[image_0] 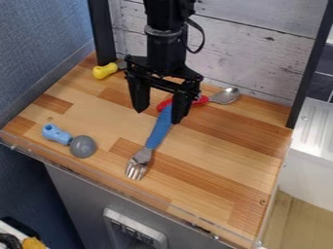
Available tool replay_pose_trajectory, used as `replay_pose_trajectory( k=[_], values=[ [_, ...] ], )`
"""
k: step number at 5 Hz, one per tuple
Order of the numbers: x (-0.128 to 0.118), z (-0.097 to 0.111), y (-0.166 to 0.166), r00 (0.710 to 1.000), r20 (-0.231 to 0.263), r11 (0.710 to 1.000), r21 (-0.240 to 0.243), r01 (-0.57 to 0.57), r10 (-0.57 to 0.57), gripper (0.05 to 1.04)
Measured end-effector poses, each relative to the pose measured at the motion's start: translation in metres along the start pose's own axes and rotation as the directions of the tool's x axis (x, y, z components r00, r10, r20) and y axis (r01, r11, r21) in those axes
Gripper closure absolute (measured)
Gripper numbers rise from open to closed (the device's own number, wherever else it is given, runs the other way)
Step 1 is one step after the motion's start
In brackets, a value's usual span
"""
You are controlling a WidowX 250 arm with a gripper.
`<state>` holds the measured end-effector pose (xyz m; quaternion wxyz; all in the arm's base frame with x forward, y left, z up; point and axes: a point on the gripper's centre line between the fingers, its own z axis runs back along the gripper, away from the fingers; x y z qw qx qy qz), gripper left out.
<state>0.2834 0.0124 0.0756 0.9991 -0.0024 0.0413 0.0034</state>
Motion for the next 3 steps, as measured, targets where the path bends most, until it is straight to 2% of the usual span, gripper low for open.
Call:
replay_pose_trajectory(
  k=[1, 3],
  values=[
    [0.011, -0.004, 0.014, 0.999, -0.018, 0.999, -0.005, -0.040, 0.040, 0.085],
    [0.059, 0.002, 0.080, 0.984, -0.025, 0.985, -0.019, -0.174, 0.174, 0.085]
  ],
)
